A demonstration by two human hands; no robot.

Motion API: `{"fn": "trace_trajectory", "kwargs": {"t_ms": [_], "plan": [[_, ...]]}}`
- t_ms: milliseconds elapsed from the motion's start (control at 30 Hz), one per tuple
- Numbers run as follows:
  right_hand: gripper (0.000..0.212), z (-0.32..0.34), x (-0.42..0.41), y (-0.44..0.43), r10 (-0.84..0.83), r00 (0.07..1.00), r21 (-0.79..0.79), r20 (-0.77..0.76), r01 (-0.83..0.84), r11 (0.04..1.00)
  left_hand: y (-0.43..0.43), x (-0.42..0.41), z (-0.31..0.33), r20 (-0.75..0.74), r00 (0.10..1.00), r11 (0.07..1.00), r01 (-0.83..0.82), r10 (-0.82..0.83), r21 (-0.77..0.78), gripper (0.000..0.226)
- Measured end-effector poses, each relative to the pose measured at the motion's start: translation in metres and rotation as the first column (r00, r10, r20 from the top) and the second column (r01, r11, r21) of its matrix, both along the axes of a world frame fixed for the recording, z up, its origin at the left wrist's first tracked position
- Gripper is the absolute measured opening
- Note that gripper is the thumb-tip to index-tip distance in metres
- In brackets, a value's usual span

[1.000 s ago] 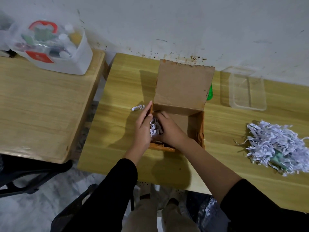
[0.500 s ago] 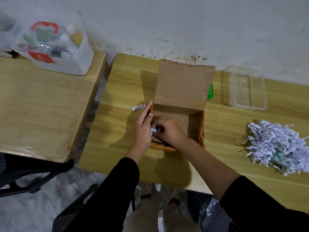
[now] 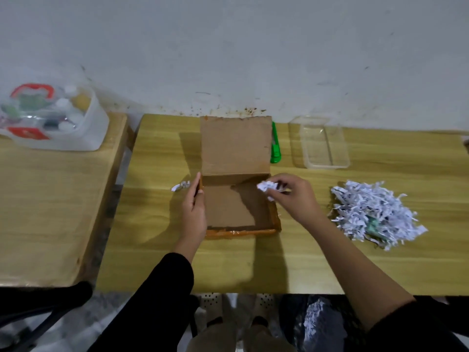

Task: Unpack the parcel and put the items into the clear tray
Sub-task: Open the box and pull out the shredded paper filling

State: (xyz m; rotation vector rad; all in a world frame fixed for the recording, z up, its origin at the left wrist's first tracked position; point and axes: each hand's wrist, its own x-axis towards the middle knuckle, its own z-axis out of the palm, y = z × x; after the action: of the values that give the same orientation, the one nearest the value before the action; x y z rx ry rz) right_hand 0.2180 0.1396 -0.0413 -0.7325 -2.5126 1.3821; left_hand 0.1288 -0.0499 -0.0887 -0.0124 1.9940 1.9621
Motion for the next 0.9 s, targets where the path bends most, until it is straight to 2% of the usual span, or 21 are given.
{"fn": "trace_trajectory", "kwargs": {"t_ms": [67, 167, 300, 433, 600, 767, 900], "plan": [[0.010, 0.006, 0.025, 0.029, -0.188, 0.981, 0.081, -0.044, 0.191, 0.978, 0.007, 0.000, 0.000, -0.010, 1.000, 1.000, -0.008, 0.008, -0.014, 0.042], [0.017, 0.005, 0.065, 0.066, -0.439, 0.897, 0.150, -0.050, 0.441, 0.885, 0.014, 0.001, -0.001, -0.007, 1.000, 1.000, 0.006, -0.006, -0.021, 0.043], [0.020, -0.008, 0.106, 0.098, -0.602, 0.798, 0.244, -0.042, 0.592, 0.768, 0.024, 0.003, 0.002, -0.029, 0.999, 0.999, 0.030, -0.032, -0.045, 0.044], [0.025, -0.015, 0.119, 0.106, -0.627, 0.779, 0.341, -0.029, 0.597, 0.726, 0.028, 0.007, 0.010, -0.054, 0.998, 0.995, 0.022, -0.028, -0.092, 0.044], [0.034, -0.022, 0.118, 0.107, -0.573, 0.819, 0.357, 0.030, 0.527, 0.771, 0.024, 0.005, 0.012, -0.100, 0.994, 0.977, 0.023, -0.045, -0.211, 0.042], [0.038, -0.015, 0.117, 0.104, -0.555, 0.832, 0.373, 0.011, 0.512, 0.774, 0.025, 0.005, 0.013, -0.118, 0.991, 0.977, 0.031, -0.057, -0.209, 0.043], [0.039, -0.021, 0.124, 0.111, -0.537, 0.837, 0.392, 0.108, 0.461, 0.796, 0.025, 0.005, 0.012, -0.127, 0.991, 0.979, 0.022, -0.049, -0.203, 0.042]]}}
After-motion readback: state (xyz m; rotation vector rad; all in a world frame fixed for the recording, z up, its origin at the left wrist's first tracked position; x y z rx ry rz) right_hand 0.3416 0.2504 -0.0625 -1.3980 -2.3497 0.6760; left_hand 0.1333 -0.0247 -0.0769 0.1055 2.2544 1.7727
